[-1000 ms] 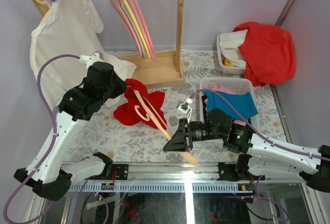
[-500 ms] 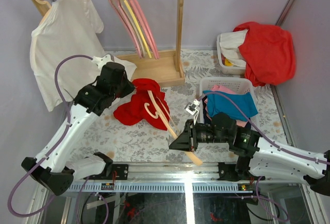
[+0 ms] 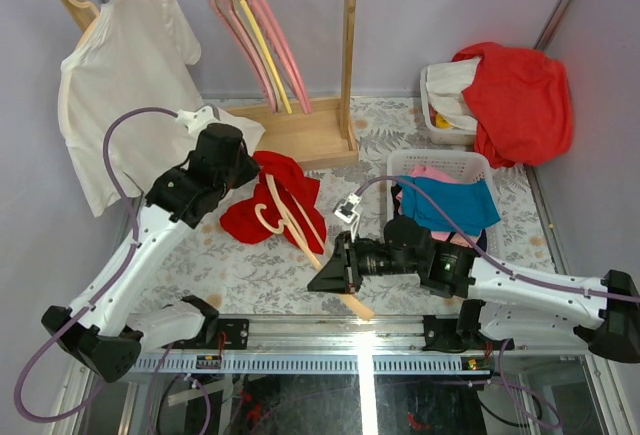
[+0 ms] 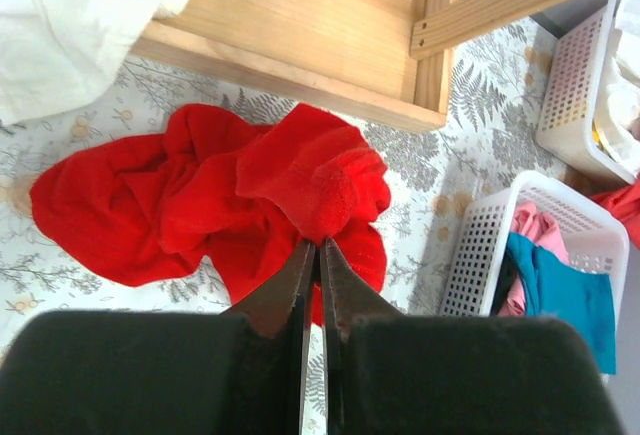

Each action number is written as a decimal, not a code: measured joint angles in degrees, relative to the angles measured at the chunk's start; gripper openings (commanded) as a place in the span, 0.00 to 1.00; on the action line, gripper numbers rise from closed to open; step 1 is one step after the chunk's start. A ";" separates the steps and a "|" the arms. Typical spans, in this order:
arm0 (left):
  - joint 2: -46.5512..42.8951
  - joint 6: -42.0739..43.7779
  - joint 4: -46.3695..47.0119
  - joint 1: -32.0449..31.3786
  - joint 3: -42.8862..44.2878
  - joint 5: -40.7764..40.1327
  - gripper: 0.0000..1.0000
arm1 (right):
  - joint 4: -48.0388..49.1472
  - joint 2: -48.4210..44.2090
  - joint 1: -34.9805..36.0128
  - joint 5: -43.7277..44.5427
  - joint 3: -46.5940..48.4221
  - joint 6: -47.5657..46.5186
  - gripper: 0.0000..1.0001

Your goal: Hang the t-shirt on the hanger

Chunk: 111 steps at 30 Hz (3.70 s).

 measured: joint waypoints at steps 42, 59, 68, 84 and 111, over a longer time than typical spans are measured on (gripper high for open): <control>-0.72 1.86 -4.63 12.98 -7.91 -3.48 0.44 | -6.58 -2.16 1.40 3.93 3.54 -1.57 0.00; 24.04 8.02 18.88 22.12 -11.56 -4.55 0.48 | -6.21 -8.11 -3.26 1.03 -2.23 -0.92 0.00; 36.22 8.57 19.69 22.18 -4.94 -7.30 0.32 | -4.15 -8.48 -5.20 -1.53 -3.23 -0.35 0.00; 33.35 8.68 20.94 23.67 -10.49 -10.08 0.18 | 0.02 -4.63 -7.32 -6.49 -3.72 0.48 0.00; 13.16 6.97 20.46 24.33 -15.37 -0.57 0.00 | 33.70 21.55 -15.08 -26.64 1.86 18.45 0.00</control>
